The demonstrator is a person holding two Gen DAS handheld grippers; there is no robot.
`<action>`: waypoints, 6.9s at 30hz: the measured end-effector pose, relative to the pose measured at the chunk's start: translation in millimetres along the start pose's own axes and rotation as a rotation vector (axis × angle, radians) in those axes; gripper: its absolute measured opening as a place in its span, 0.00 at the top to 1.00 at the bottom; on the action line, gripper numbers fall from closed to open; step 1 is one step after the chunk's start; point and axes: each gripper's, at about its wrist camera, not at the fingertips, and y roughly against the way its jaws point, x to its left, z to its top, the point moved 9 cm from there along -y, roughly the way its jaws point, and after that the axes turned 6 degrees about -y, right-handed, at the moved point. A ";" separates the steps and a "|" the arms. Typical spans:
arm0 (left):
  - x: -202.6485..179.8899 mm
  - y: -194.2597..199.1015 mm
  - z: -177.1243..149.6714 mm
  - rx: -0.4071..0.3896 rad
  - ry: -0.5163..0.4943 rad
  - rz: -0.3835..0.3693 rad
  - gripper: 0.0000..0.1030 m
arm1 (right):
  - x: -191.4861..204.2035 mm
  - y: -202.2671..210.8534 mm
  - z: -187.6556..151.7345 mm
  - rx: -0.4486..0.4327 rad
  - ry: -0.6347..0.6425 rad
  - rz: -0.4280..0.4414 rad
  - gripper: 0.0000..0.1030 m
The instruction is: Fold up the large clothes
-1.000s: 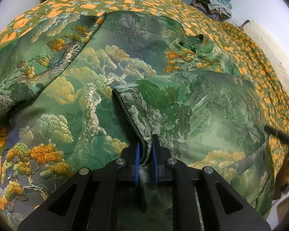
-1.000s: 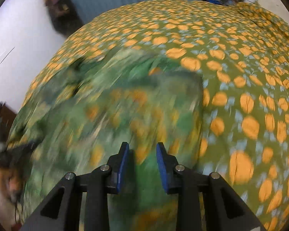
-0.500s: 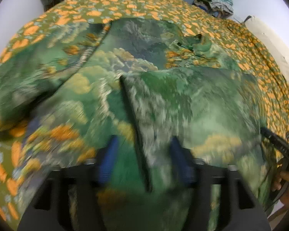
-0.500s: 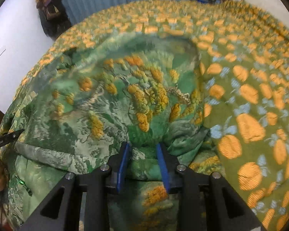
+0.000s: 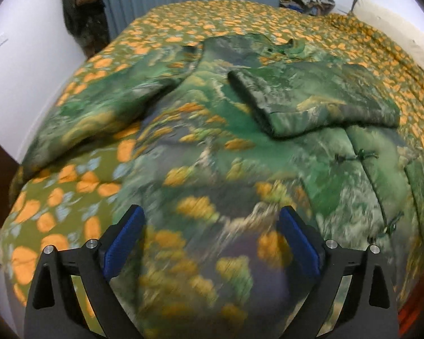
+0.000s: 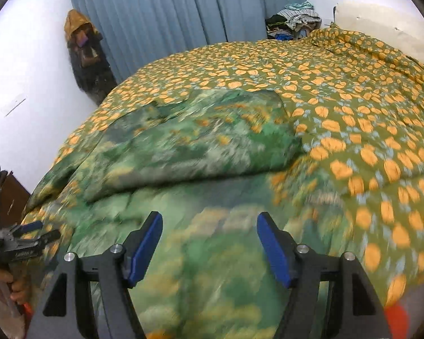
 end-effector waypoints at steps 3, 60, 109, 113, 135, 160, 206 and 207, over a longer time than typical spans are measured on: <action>11.6 15.8 -6.1 -0.029 -0.001 0.015 0.06 | 23.4 9.3 -19.5 0.016 0.134 -0.006 0.31; 312.8 31.2 55.0 -0.259 0.641 0.241 0.90 | 101.5 4.4 -57.6 0.057 0.365 0.101 0.31; 22.8 3.5 51.2 -0.160 -0.088 0.055 0.16 | 92.9 -182.0 76.7 0.427 -0.383 0.390 0.69; 42.0 -1.2 52.6 -0.148 -0.031 0.063 0.16 | 111.0 -172.8 124.3 0.313 -0.278 0.386 0.88; 60.9 -45.3 151.6 -0.121 0.072 -0.046 0.16 | 63.0 -200.6 159.1 0.147 0.043 0.060 0.57; 40.3 -135.3 183.2 0.017 0.128 -0.167 0.18 | 95.7 -240.0 103.8 0.289 0.173 0.219 0.60; 13.9 18.0 99.7 -0.096 -0.054 0.117 0.06 | 96.9 -109.1 97.0 0.110 0.194 0.078 0.35; 11.8 20.8 98.7 -0.096 -0.055 0.121 0.06 | 94.6 -104.4 95.0 0.106 0.190 0.071 0.35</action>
